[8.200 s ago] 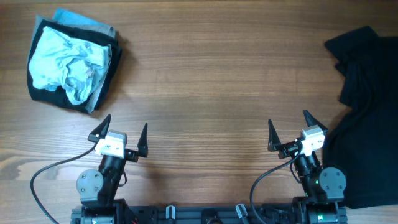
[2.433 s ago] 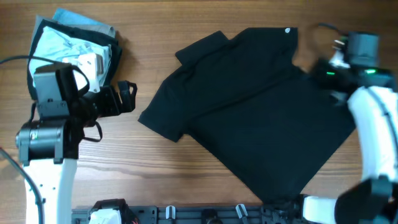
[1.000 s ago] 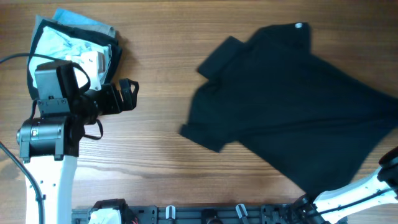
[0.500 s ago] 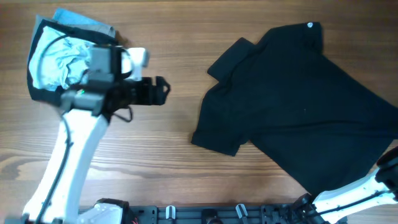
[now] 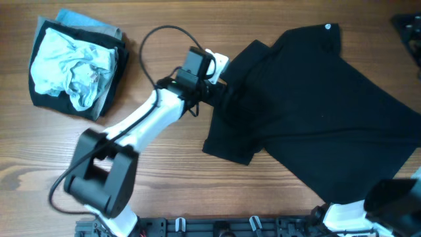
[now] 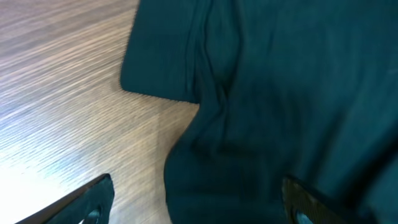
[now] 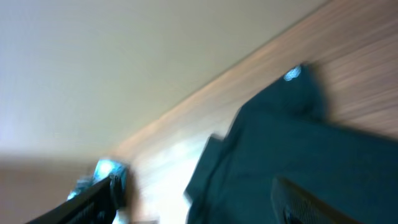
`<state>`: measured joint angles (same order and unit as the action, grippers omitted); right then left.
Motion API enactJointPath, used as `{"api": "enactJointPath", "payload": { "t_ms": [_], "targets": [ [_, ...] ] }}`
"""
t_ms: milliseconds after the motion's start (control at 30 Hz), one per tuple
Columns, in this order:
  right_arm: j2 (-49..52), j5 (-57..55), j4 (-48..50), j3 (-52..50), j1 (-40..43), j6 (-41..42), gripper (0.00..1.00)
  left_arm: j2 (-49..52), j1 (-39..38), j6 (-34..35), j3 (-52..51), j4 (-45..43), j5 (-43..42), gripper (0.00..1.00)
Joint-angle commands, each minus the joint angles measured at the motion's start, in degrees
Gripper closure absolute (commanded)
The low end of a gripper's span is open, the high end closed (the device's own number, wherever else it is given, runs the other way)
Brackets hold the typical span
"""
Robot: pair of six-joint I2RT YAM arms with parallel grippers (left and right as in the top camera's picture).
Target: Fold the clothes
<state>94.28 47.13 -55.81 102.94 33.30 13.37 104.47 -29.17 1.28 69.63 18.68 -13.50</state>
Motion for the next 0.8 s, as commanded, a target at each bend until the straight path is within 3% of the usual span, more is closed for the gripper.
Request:
{"api": "enactJointPath", "payload": {
  "t_ms": [0, 133, 267, 667, 767],
  "targets": [
    [-3.1, 0.5, -5.5, 0.9, -5.6, -5.0, 0.19, 5.6, -1.0, -4.1, 0.7, -3.5, 2.8, 0.14],
    [-3.3, -9.4, -13.2, 0.7, -12.0, -7.9, 0.18, 9.7, -0.9, -4.1, 0.7, -8.7, 2.8, 0.16],
    [-3.3, -17.9, -15.8, 0.0, -16.1, -7.9, 0.19, 11.9, -1.1, -4.0, 0.7, -12.0, 2.6, 0.35],
    [-3.3, -20.4, -16.9, -0.2, -17.5, -7.4, 0.17, 16.9, -1.3, -3.8, 0.6, -10.8, 2.7, 0.59],
    [-3.3, -20.8, -17.1, -0.3, -17.5, -7.4, 0.16, 17.8, -1.3, -3.8, 0.6, -10.2, 2.7, 0.8]
  ]
}}
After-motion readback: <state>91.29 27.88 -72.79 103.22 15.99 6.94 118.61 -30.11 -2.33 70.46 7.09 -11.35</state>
